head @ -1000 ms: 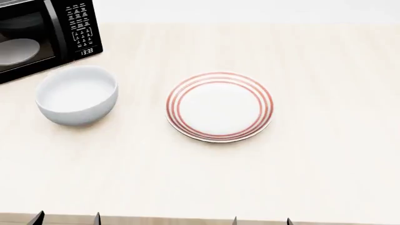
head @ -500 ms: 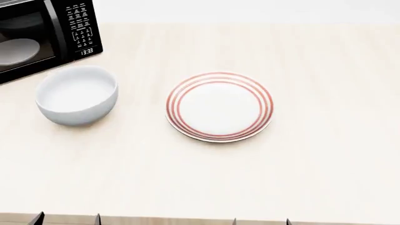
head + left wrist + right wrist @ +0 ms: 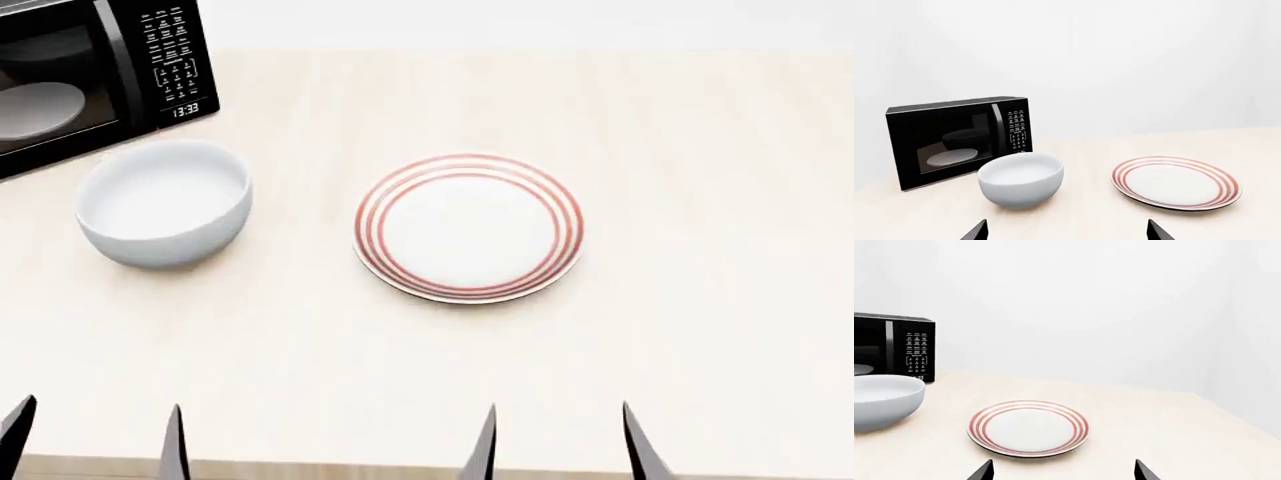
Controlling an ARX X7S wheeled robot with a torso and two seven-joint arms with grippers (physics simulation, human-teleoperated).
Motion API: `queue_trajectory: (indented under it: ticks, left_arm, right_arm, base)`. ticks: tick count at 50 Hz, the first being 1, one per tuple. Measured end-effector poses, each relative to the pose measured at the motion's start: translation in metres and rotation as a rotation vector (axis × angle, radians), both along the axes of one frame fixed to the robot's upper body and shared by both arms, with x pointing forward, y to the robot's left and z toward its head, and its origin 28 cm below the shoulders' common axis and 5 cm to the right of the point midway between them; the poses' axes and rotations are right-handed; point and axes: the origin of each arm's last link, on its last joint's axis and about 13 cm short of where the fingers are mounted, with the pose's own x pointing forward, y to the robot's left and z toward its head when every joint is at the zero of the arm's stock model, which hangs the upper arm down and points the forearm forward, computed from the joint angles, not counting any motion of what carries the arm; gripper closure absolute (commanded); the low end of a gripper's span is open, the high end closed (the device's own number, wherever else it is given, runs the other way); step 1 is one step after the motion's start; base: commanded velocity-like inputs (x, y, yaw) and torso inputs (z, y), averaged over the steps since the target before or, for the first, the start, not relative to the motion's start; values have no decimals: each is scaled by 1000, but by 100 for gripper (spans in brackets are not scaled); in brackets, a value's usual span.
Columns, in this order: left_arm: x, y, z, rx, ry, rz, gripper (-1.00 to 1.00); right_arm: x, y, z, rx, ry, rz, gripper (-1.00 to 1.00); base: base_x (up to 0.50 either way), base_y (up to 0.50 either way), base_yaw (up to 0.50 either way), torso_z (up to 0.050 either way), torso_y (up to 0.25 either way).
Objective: Pick up the white bowl and put it on the plate.
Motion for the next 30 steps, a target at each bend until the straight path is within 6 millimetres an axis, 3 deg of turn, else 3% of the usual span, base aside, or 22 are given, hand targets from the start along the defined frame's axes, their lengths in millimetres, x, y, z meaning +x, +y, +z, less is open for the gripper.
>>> queue_trajectory:
  ticks: [9, 30]
  left_arm:
    - [-7, -1, 12, 2, -32, -2, -100]
    - [-11, -1, 18, 6, -48, 1, -100]
  right_arm:
    - [-4, 1, 10, 4, -34, 0, -100]
    - [-7, 1, 14, 16, -57, 13, -100]
  base:
    - [13, 0, 0, 0, 0]
    - [488, 0, 0, 0, 0]
